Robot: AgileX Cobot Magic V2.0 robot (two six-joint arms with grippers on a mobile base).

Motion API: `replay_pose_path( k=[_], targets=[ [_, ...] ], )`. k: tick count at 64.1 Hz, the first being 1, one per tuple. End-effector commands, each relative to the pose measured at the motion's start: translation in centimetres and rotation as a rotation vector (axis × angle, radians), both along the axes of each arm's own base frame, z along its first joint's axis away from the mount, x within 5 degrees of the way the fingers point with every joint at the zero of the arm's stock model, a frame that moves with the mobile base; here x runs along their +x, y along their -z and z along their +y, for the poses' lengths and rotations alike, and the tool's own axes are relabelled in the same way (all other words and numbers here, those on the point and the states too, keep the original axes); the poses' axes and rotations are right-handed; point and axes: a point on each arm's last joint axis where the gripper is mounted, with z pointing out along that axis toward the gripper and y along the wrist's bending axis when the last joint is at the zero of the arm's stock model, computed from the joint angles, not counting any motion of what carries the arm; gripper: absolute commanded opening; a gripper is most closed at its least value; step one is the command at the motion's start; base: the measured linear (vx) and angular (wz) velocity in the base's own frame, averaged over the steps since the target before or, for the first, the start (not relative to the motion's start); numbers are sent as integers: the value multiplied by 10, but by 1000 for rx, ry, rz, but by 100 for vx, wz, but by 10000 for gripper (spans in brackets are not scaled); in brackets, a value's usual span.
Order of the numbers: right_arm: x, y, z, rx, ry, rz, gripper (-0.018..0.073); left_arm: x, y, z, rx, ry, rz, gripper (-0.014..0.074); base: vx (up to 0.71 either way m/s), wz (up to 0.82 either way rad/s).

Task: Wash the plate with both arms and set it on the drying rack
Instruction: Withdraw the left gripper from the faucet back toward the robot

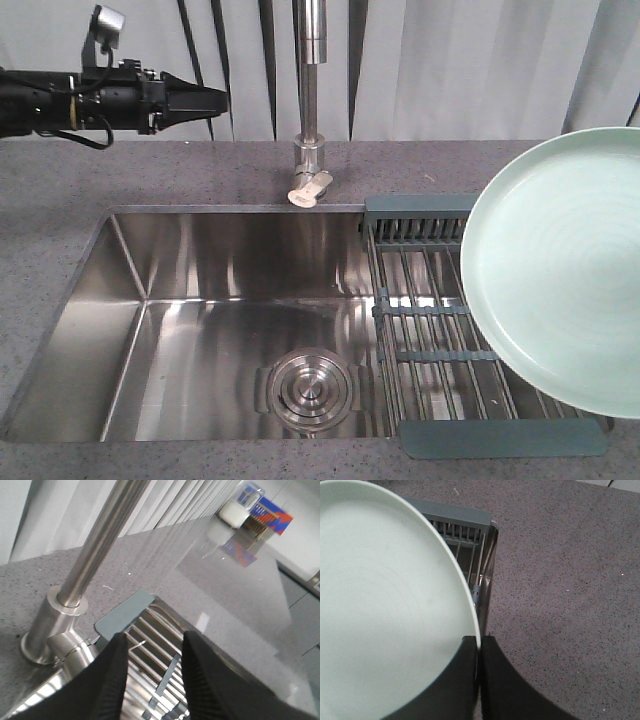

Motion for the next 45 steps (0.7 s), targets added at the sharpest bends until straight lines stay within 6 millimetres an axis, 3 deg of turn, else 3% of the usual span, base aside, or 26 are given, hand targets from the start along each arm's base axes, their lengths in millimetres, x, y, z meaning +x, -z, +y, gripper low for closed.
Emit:
replay_pose_path(
  k=[1,12,18,31,45],
  targets=[
    [0,-13,-2,-3,10,-96,-6,-46,-65,5,51,157,-127,152,0,0],
    [1,-12,-2,-3,10,-94,-6,-78,-99,28,103,93,-189,-3,0,0],
    [1,-12,-2,-3,10,-93,-6,-99,-104,39,105,54,-176,-8,0,0],
    [0,-12,-2,-3,10,-91,-6,-157,-86,63,84,-50,-53,-8,0,0],
    [0,-12,-2,-3,10,-90,-6,-219,-53,69,51,-147,65,-7,0,0]
  ],
)
